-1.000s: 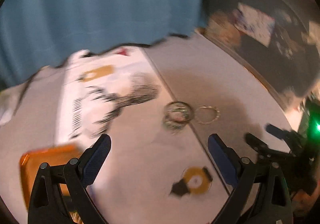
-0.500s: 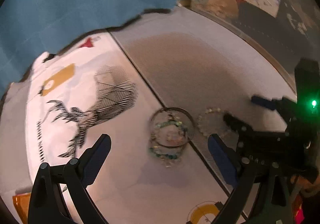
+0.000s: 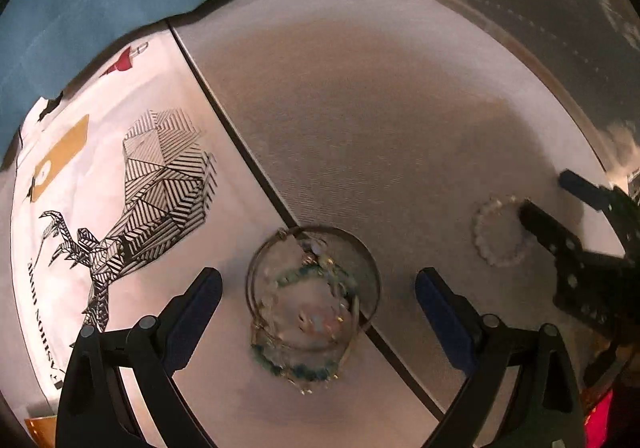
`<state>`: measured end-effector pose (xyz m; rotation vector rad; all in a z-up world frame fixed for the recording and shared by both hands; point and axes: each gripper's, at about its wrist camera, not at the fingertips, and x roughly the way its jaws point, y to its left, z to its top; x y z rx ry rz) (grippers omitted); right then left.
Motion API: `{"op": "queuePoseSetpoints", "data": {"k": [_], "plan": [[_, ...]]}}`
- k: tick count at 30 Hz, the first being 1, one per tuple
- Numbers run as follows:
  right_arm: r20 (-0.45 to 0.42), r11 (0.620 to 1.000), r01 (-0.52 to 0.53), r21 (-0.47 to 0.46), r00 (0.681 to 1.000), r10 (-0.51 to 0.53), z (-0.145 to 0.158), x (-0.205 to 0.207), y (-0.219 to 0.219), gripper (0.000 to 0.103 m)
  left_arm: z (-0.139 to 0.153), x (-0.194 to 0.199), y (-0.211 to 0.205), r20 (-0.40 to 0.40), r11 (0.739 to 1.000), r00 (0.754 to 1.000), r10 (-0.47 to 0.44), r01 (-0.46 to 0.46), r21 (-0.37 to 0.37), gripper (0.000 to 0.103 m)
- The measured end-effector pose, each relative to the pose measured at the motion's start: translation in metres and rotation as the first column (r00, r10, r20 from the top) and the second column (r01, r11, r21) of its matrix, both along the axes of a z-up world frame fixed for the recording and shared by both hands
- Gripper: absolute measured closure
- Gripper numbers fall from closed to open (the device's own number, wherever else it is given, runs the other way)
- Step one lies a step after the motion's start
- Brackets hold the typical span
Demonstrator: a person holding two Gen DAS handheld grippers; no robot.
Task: Organize jewelry
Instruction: 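Grasp the silver bangle with the left gripper while the right gripper grasps the pearl bracelet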
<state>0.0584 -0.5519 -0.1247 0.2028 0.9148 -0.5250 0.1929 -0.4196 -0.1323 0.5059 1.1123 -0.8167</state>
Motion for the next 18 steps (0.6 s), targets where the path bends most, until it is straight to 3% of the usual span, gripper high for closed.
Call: {"op": "queuePoseSetpoints", "data": {"k": [1, 2, 4, 7, 10, 18], "plan": [[0.003, 1.0, 0.001, -0.002, 1.0, -0.001, 0.0, -0.001, 0.001, 0.027, 0.001, 0.001, 0.0, 0.003, 1.0, 1.0, 0.005, -0.005, 0.0, 0.019], [0.01, 1.0, -0.012, 0.005, 1.0, 0.012, 0.0, -0.002, 0.002, 0.05, 0.004, 0.0, 0.001, 0.026, 1.0, 1.0, 0.011, -0.011, 0.002, 0.045], [0.01, 0.997, -0.083, -0.005, 0.997, 0.083, 0.003, -0.001, 0.014, 0.097, 0.012, 0.0, 0.003, 0.0, 1.0, 1.0, -0.007, 0.007, -0.022, 0.044], [-0.003, 0.99, -0.143, -0.002, 0.99, 0.143, 0.004, 0.003, 0.03, 0.097, 0.029, -0.008, 0.009, 0.026, 0.999, 1.0, -0.017, 0.018, -0.048, 0.044], [0.019, 0.993, -0.119, -0.014, 0.993, 0.119, 0.012, -0.002, 0.031, 0.097, 0.049, -0.015, 0.02, 0.066, 0.997, 0.998, -0.008, 0.013, -0.074, 0.044], [0.049, 0.992, -0.077, -0.098, 0.995, 0.082, 0.069, -0.023, 0.04, 0.097, 0.115, -0.046, 0.068, 0.157, 0.986, 0.986, 0.046, -0.02, -0.164, 0.044]]}}
